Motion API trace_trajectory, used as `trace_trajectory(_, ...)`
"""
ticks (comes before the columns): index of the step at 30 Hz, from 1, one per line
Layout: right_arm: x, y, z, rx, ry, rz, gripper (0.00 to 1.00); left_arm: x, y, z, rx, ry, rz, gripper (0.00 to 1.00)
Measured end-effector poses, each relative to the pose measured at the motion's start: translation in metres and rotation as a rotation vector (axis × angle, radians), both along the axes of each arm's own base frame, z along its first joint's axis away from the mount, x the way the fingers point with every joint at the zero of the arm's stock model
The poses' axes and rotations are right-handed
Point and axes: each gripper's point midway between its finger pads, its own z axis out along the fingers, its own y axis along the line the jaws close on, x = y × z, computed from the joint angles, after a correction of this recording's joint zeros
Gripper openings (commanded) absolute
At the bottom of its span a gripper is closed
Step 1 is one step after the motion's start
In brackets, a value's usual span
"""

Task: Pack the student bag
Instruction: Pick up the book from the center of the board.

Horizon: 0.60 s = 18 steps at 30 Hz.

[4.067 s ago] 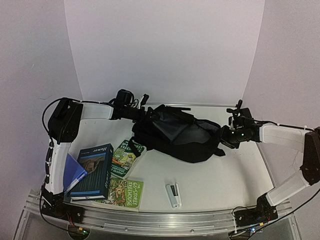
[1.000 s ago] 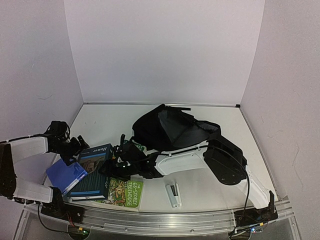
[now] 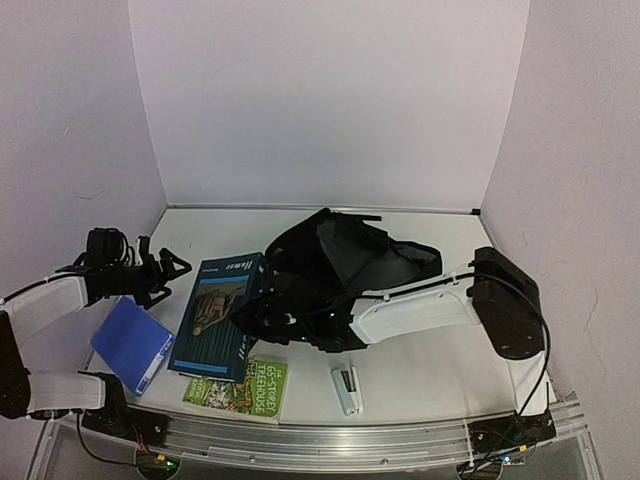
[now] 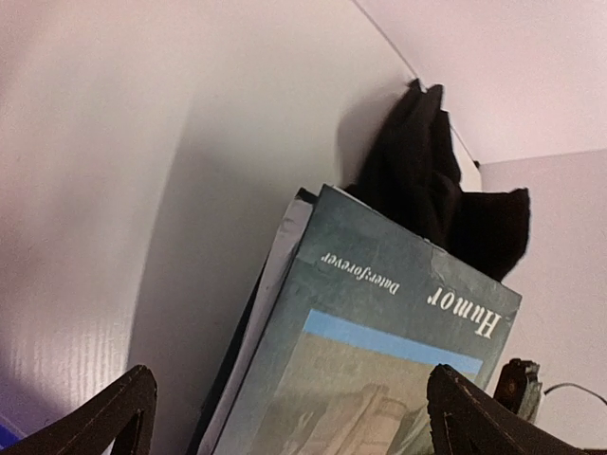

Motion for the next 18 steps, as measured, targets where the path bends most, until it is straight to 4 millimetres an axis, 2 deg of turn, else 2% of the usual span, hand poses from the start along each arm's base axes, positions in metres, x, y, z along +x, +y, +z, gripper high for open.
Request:
trace_trajectory(8, 0.019, -0.058, 0.062, -0.073, -0.172, -0.084, 0.13, 0.012, -0.038, 0.068, -0.088, -0.176, -0.184, 1.0)
trace_trajectory(13, 0.021, -0.092, 0.114, -0.075, -0.274, -0.085, 0.13, 0.006, -0.079, 0.105, -0.129, -0.275, -0.356, 1.0)
trace_trajectory(18, 0.028, -0.132, 0.167, -0.032, -0.36, -0.063, 0.14, -0.012, -0.13, 0.123, -0.205, -0.315, -0.559, 1.0)
